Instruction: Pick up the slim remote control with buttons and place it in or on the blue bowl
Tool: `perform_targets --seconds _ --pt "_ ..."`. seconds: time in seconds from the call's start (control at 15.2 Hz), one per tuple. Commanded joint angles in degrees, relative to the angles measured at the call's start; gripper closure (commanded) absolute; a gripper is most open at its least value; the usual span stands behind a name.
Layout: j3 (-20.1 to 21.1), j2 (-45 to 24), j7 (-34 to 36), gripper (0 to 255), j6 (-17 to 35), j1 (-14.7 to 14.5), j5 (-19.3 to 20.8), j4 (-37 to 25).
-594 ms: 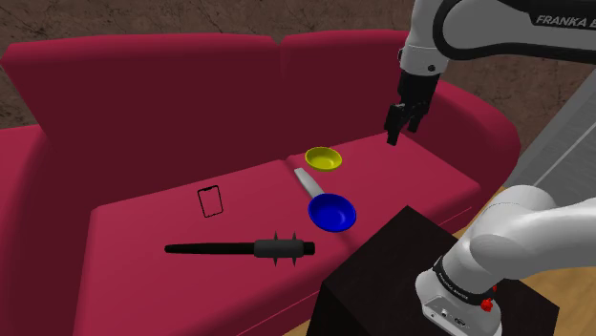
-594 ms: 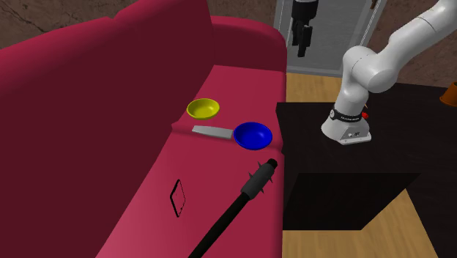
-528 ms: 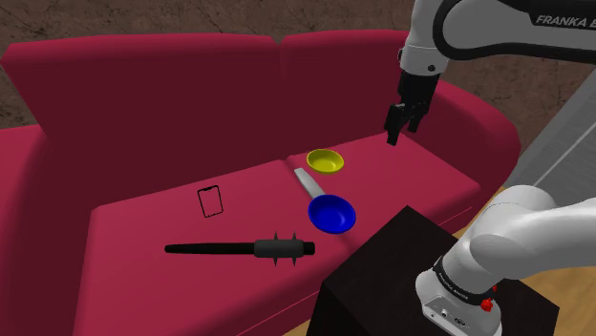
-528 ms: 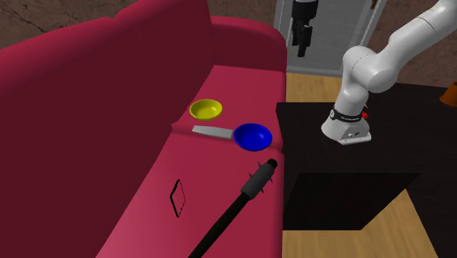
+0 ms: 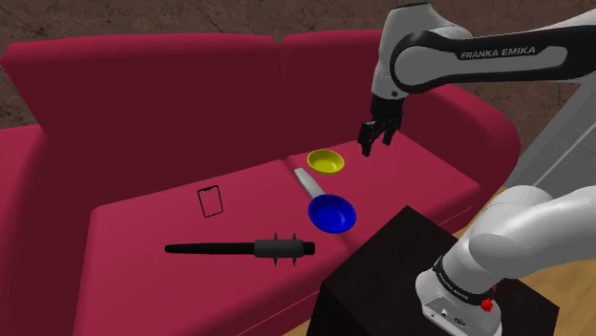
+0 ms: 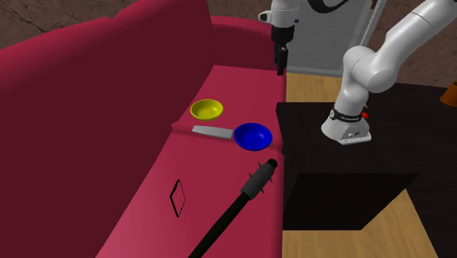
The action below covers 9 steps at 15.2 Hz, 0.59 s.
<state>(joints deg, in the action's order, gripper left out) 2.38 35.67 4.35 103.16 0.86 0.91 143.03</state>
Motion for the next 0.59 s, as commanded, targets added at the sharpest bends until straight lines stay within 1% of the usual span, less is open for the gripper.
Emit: perform_targets --seconds 0.0,0.26,0.53 --pt "0.02 -3.42 0.49 0 4.37 0.26 0.00 0.60" --pt "-0.03 -11.23 1.35 0 12.64 0.85 0.16 0.58" --pt "-0.14 -19.81 2.25 0 20.28 1.39 0.41 -0.85"
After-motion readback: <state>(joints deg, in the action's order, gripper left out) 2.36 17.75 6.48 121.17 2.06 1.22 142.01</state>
